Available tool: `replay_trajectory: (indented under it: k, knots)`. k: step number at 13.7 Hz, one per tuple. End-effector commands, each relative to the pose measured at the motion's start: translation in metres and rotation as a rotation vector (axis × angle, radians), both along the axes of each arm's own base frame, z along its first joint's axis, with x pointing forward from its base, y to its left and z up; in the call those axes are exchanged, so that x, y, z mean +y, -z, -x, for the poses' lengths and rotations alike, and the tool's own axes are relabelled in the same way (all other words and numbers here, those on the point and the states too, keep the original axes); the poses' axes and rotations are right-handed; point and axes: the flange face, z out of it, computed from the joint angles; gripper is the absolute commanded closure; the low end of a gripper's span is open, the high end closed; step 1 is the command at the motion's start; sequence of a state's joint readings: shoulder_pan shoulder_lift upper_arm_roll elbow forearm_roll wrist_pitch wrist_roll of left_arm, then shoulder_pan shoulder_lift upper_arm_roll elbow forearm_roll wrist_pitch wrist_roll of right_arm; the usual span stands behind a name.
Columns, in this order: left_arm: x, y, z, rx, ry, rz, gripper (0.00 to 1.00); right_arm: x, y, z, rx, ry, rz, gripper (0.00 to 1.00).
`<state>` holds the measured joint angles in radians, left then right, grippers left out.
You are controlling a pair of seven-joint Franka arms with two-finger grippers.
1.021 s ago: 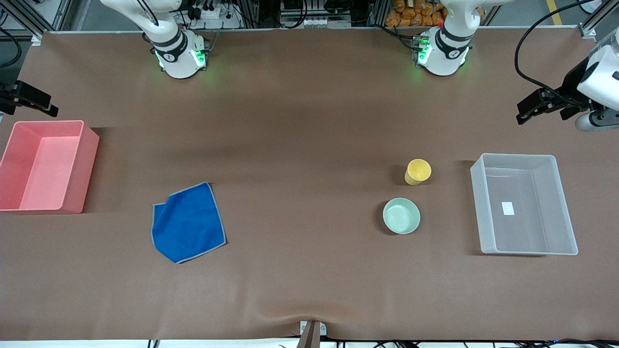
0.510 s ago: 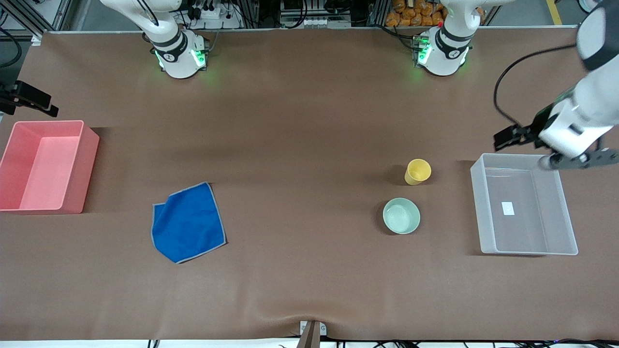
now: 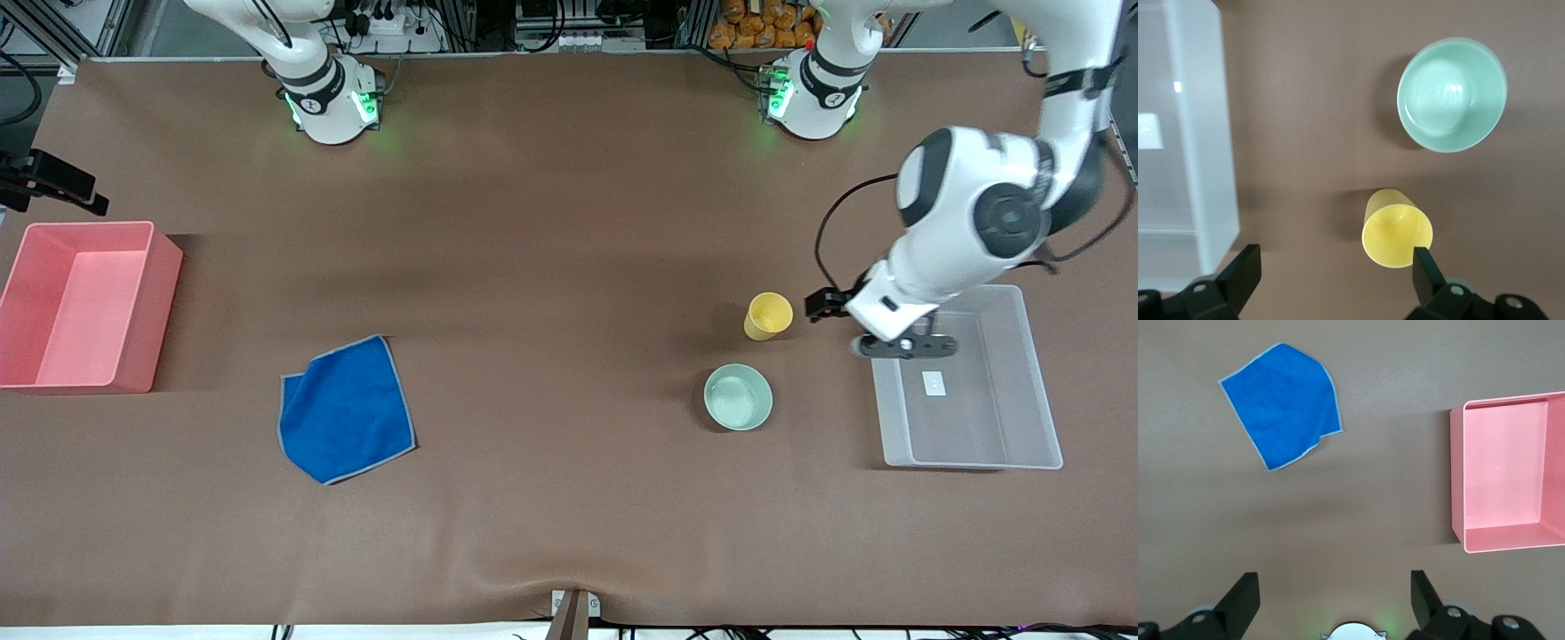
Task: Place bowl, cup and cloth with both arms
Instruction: 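Reach the left gripper to the yellow cup and grasp it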
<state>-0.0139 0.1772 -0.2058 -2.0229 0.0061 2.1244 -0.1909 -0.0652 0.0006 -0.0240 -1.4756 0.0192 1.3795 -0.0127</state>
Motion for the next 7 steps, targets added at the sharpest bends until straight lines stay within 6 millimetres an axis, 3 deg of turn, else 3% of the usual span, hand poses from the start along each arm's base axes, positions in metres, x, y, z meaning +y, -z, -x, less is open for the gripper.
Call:
replay_trajectory:
  k: [1,4,6,7]
  knots:
    - [0.0,0.022,0.01,0.015,0.0,0.0,0.0,0.003,-0.003,0.0,-0.005,0.006,-0.005,0.0]
    - [-0.013,0.053,0.012,0.032,0.013,0.008,0.0,0.004,0.001,-0.002,0.004,0.004,-0.006,0.0]
    - [-0.015,0.071,0.012,0.037,0.012,0.011,0.1,0.011,0.008,-0.006,0.016,-0.013,-0.007,0.0]
    - [-0.016,0.08,0.014,0.035,0.012,0.015,0.1,0.02,0.014,-0.01,0.029,-0.029,-0.007,0.0]
